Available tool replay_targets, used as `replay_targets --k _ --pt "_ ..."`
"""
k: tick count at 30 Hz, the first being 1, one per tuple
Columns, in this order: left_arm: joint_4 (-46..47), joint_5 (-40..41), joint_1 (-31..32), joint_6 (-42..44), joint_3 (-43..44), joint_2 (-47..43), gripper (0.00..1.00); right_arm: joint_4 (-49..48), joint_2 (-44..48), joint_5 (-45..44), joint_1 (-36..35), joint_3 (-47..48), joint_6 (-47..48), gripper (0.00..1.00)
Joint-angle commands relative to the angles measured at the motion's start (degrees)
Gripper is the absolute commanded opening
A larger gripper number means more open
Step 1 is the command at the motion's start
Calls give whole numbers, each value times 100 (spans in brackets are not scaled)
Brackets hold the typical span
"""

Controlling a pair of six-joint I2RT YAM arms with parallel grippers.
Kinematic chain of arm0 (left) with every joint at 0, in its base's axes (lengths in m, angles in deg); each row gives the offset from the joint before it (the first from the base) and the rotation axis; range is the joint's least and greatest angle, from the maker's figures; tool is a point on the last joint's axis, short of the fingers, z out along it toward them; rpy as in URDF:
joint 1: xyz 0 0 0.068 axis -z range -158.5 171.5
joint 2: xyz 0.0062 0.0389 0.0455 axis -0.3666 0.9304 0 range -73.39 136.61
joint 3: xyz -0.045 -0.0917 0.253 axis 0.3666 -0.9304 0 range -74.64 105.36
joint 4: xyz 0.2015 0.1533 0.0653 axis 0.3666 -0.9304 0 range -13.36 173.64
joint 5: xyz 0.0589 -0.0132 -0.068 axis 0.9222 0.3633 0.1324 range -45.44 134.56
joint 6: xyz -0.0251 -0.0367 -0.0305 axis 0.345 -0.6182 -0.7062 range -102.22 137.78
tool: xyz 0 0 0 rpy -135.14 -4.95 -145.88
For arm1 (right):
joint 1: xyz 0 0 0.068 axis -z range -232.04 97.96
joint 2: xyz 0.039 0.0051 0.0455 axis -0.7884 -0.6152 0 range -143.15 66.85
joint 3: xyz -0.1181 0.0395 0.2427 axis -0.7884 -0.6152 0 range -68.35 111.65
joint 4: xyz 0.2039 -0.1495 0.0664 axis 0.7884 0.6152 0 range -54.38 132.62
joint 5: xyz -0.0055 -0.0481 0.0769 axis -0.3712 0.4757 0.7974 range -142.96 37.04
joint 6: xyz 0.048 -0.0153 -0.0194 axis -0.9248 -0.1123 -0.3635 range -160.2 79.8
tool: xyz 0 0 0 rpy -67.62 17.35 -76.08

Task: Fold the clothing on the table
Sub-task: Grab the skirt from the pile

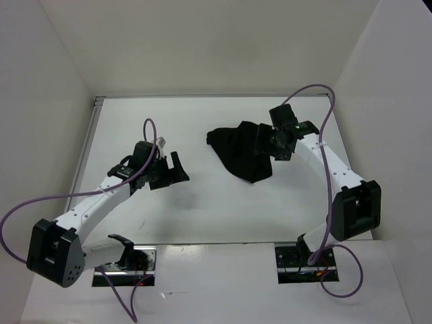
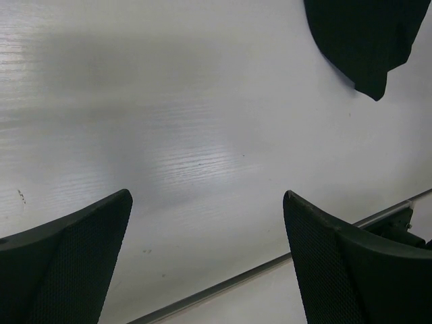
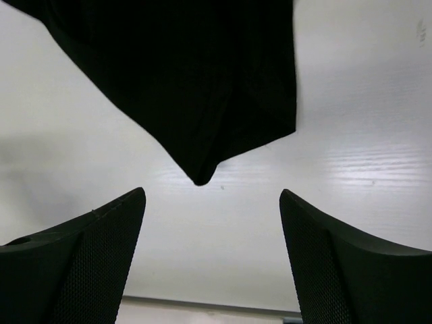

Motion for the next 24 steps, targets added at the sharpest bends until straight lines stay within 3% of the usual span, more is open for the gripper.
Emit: replay_targets --k 1,10,17,24 --pt "173 11 -8 -24 102 -122 99 -546 235 713 14 -362 9 85" --pt "332 -103 -8 -183 -144 -315 99 -1241 -757 874 -303 -382 -246 80" --pt "156 63 -8 -236 -206 -780 99 -1241 -1741 584 -531 207 -246 79" --pt "51 125 -8 -236 -320 -1018 99 -829 -1980 -57 -742 348 -360 79"
